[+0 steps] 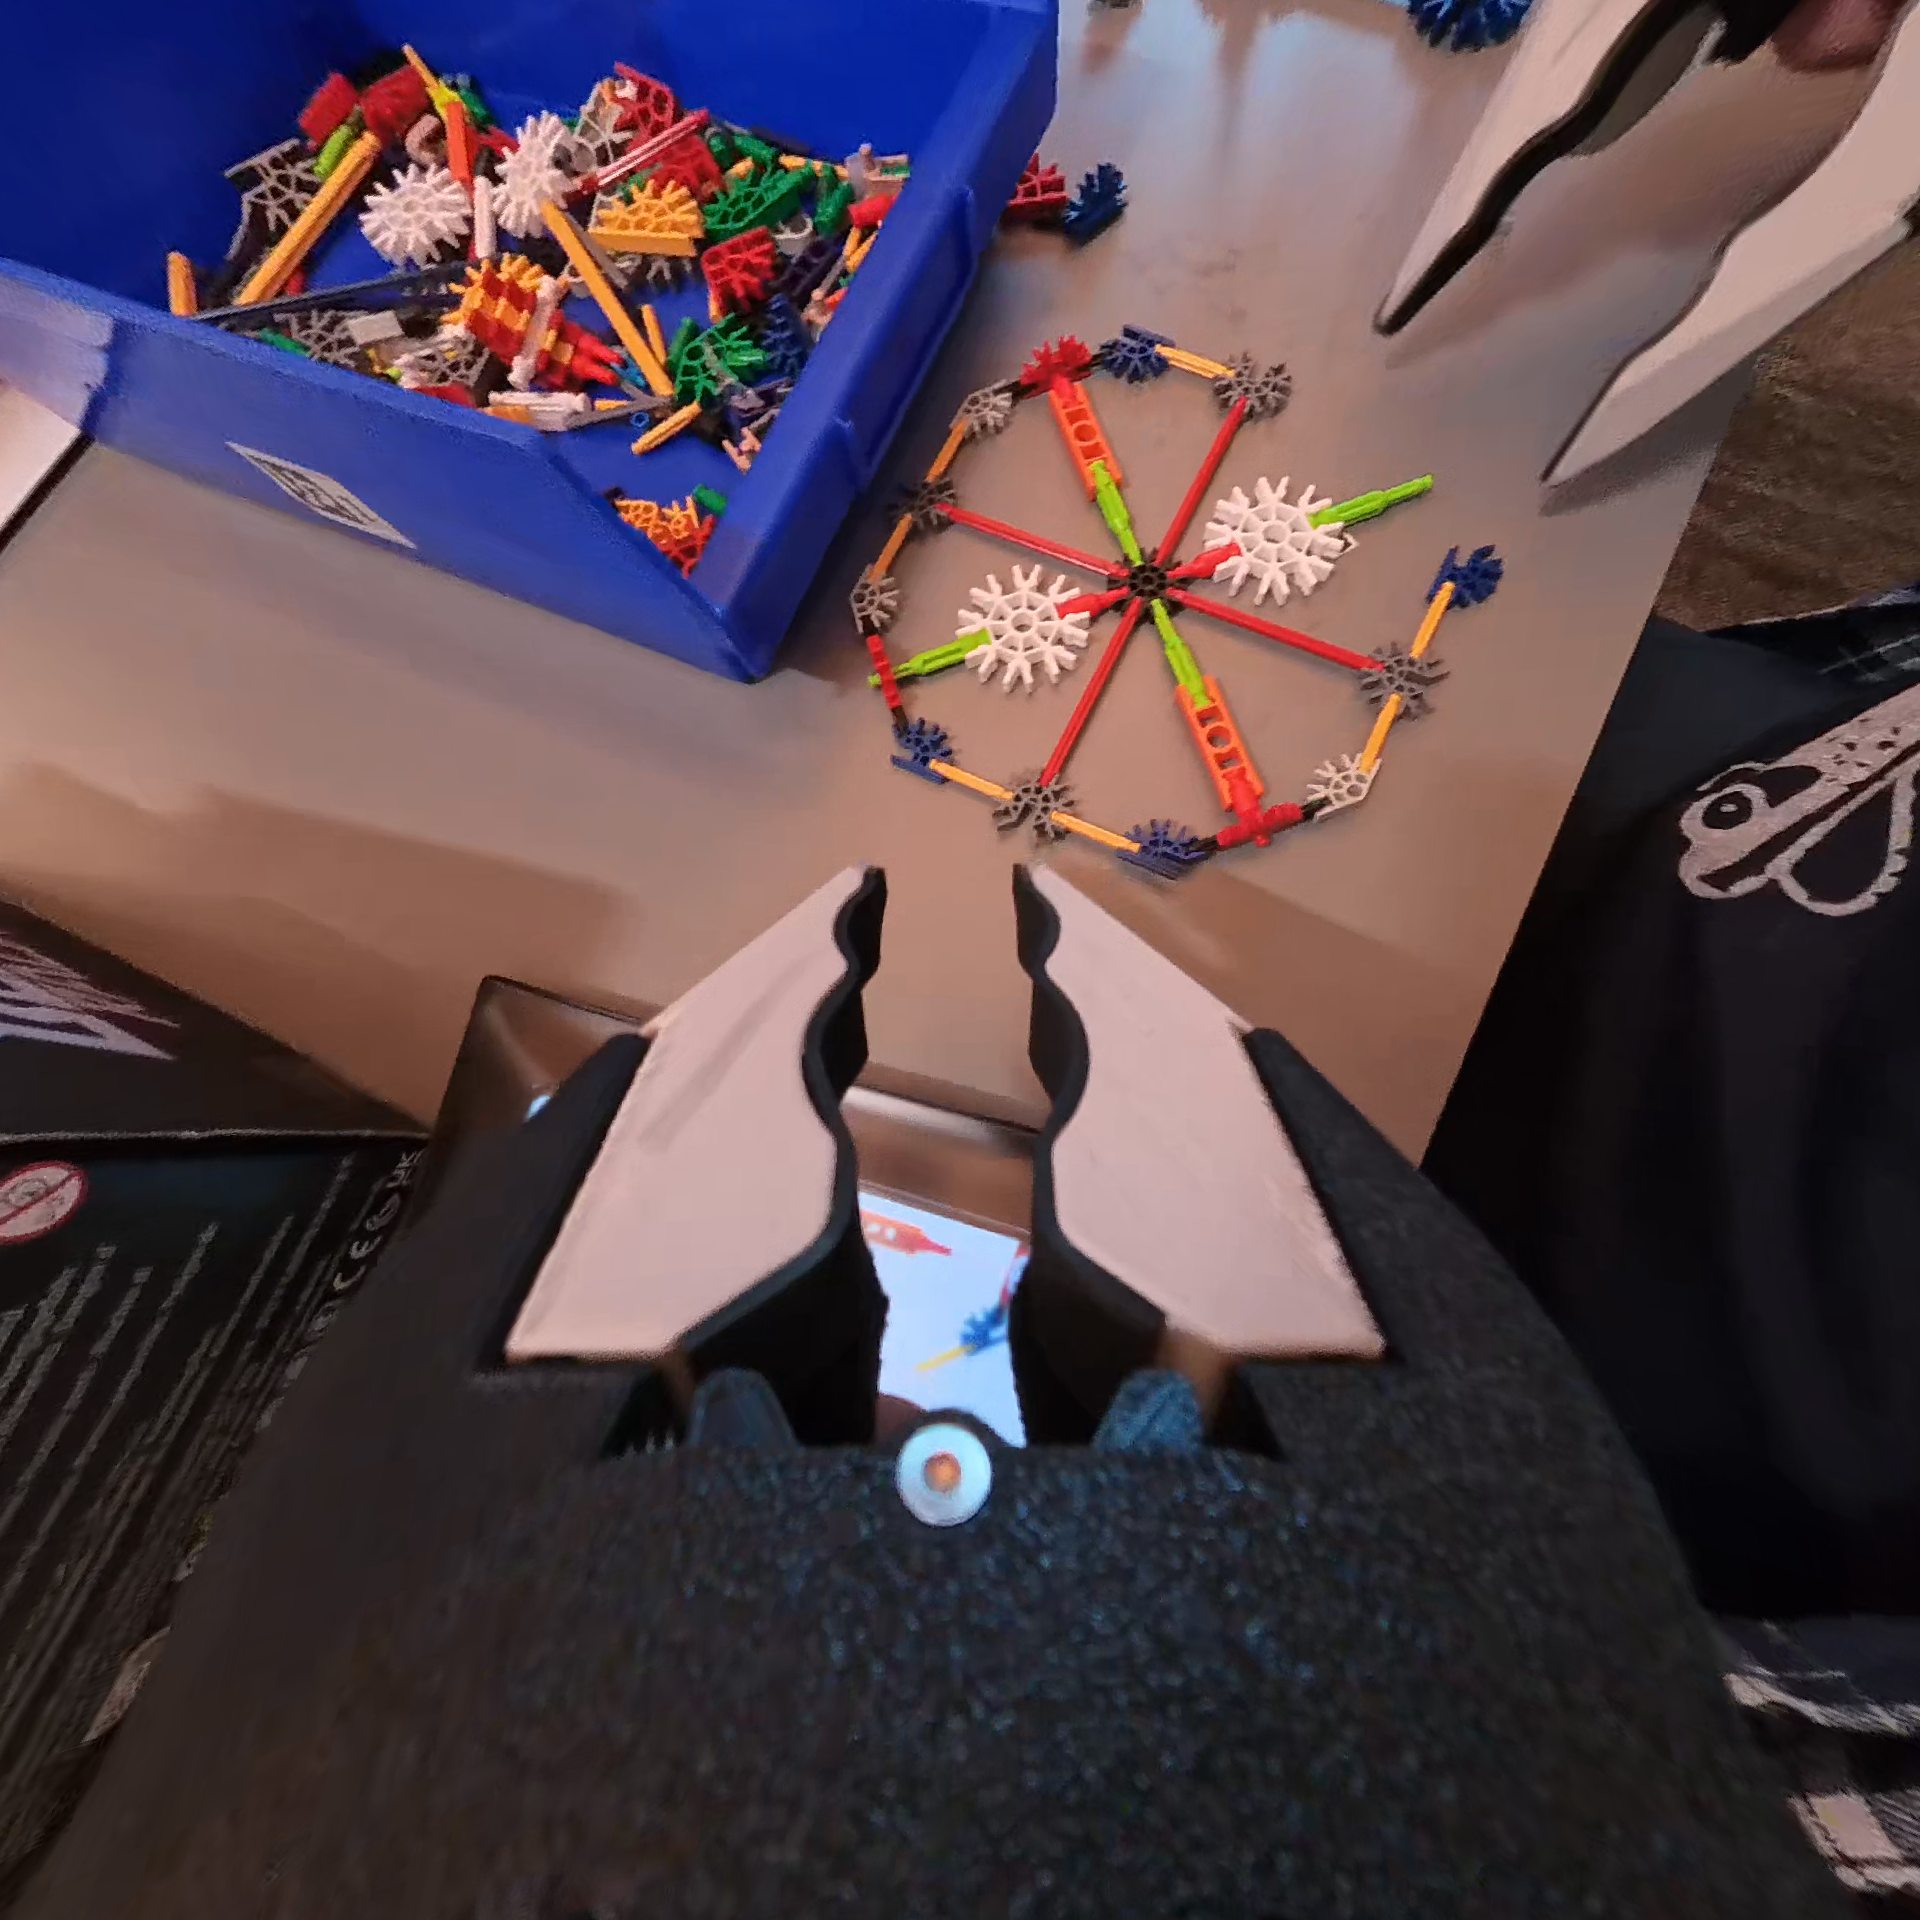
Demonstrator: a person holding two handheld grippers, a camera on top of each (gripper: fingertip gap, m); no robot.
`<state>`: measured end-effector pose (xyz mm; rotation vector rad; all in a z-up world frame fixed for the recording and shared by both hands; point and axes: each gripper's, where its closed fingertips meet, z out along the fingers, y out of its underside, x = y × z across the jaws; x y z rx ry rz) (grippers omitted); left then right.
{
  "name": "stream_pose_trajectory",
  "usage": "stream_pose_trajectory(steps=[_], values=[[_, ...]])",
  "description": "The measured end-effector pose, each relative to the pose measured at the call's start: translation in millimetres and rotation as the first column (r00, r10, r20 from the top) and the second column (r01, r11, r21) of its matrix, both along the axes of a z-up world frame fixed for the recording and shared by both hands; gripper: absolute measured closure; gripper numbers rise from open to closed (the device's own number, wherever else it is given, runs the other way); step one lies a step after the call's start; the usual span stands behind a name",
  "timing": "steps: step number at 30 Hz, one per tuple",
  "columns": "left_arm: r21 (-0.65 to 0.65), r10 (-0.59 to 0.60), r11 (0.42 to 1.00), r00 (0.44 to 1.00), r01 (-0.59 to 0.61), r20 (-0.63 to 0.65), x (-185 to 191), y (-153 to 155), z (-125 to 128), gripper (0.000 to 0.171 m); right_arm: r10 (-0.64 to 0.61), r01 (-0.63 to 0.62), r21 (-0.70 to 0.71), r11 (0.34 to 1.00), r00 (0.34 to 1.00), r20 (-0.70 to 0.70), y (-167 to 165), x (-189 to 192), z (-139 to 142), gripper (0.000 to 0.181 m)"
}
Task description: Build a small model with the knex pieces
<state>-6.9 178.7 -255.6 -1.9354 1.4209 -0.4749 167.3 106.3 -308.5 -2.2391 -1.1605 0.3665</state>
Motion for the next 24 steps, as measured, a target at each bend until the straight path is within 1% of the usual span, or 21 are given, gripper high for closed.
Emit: stream_pose_trajectory(steps=[3, 4, 5, 6, 8, 10, 13, 16, 19, 21, 24], values=[[-0.025, -0.058, 0.998, 0.998, 0.058, 0.010, 8, -17, -2, 0.147, 0.009, -0.010, 0.027, 1.000, 1.000, 0.003, 10, -8, -3, 0.118], [-0.032, -0.077, 0.996, 0.997, 0.077, 0.010, 14, -23, -5, 0.147, 0.005, -0.005, 0.028, 1.000, 1.000, -0.005, 15, -9, -3, 0.114], [-0.042, -0.103, 0.994, 0.995, 0.103, 0.010, 20, -31, -8, 0.147, -0.002, 0.002, 0.030, 1.000, 1.000, -0.014, 20, -9, -3, 0.106], [-0.048, -0.126, 0.991, 0.992, 0.126, 0.010, 27, -38, -11, 0.147, -0.004, 0.004, 0.034, 0.999, 1.000, -0.026, 24, -10, -2, 0.101], [-0.067, -0.176, 0.982, 0.984, 0.176, 0.008, 42, -52, -18, 0.147, 0.010, -0.009, 0.020, 1.000, 0.999, -0.054, 30, -14, -2, 0.101], [-0.073, -0.203, 0.977, 0.979, 0.202, -0.007, 52, -60, -27, 0.146, 0.019, -0.020, -0.012, 1.000, 0.999, -0.029, 33, -12, -11, 0.099], [-0.092, -0.222, 0.971, 0.975, 0.219, -0.025, 62, -68, -38, 0.145, 0.031, -0.032, -0.019, 0.999, 0.999, -0.024, 33, -13, -13, 0.099], [-0.111, -0.240, 0.966, 0.970, 0.235, -0.033, 67, -76, -43, 0.145, 0.035, -0.036, -0.031, 0.999, 0.999, -0.024, 28, -13, -13, 0.099], [-0.108, -0.229, 0.969, 0.971, 0.221, -0.062, 66, -77, -48, 0.144, 0.058, -0.059, -0.056, 0.997, 0.998, -0.032, 16, -16, -11, 0.100], [-0.110, -0.218, 0.972, 0.973, 0.209, -0.078, 64, -76, -52, 0.144, 0.047, -0.049, -0.033, 0.998, 0.998, -0.042, 16, -16, -6, 0.100], [-0.124, -0.213, 0.972, 0.972, 0.200, -0.100, 61, -76, -58, 0.144, 0.055, -0.055, -0.034, 0.998, 0.998, -0.005, 12, -13, -13, 0.100]])
